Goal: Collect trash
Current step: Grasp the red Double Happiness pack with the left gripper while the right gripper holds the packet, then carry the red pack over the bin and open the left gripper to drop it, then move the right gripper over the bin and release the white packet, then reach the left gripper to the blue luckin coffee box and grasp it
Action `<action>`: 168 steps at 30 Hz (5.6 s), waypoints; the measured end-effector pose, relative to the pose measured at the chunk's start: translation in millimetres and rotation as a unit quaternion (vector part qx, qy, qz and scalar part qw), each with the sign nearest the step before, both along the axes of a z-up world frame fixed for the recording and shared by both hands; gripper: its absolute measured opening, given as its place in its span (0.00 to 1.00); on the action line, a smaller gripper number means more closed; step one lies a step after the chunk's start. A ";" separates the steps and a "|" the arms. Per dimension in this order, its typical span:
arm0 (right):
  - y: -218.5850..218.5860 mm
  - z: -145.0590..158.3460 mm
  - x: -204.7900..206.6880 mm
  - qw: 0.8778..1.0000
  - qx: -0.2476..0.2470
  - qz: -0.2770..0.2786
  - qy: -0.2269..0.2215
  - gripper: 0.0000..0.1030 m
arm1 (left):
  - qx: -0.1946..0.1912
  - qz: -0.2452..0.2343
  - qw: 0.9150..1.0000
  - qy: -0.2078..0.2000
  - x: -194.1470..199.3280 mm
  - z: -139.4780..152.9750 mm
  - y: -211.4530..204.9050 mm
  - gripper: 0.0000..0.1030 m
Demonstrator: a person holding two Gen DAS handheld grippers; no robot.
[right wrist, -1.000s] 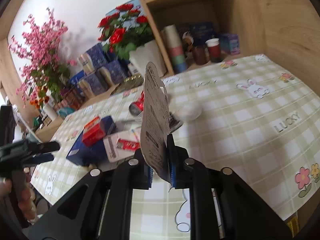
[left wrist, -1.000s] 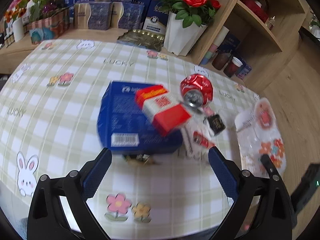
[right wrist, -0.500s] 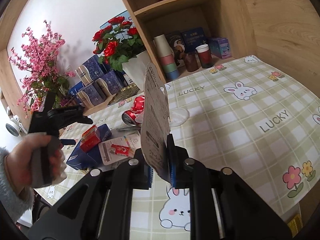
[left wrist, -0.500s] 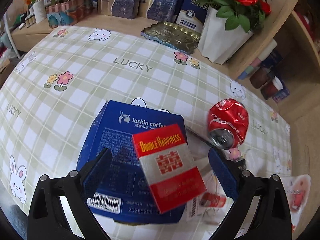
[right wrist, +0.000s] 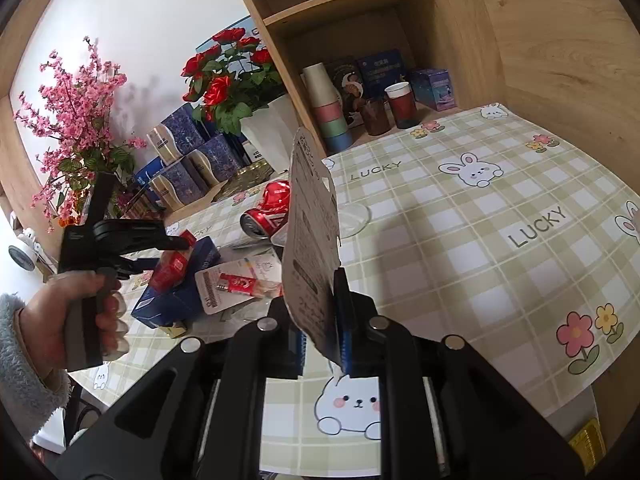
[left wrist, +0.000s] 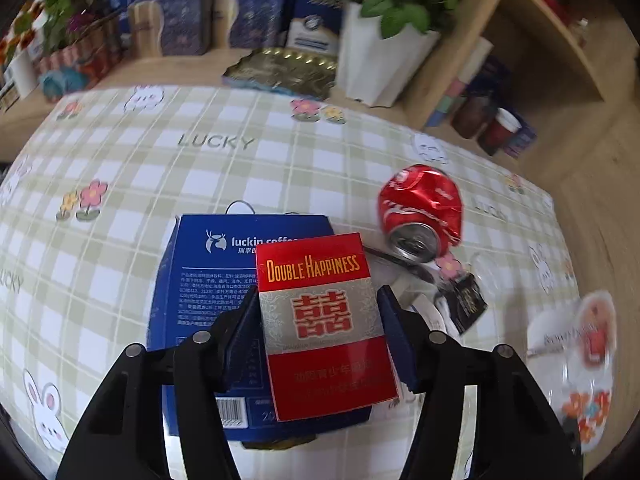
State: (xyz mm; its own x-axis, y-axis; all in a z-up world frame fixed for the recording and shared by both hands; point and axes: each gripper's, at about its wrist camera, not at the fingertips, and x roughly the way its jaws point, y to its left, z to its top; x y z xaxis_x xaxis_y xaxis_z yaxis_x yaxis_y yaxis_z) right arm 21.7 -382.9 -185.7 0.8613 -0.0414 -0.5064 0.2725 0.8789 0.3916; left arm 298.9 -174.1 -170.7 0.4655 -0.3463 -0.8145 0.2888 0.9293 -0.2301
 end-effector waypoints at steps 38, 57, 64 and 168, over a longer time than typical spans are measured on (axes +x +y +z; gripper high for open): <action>124.6 35.7 -102.1 0.990 0.026 0.135 -0.013 0.14 | -0.030 -0.151 0.988 -0.012 -296.8 -27.6 123.2 0.55; 91.7 4.6 -93.1 0.989 0.083 0.122 -0.011 0.14 | 0.043 -0.200 0.966 0.158 -283.2 -117.3 83.6 0.55; 79.4 2.2 -98.8 0.990 0.096 0.107 -0.017 0.14 | 0.062 -0.229 0.955 0.179 -284.3 -126.3 68.1 0.55; 145.3 -36.4 -30.6 0.983 -0.019 0.114 0.145 0.95 | 0.004 0.079 0.994 -0.070 -211.8 -9.3 220.4 0.94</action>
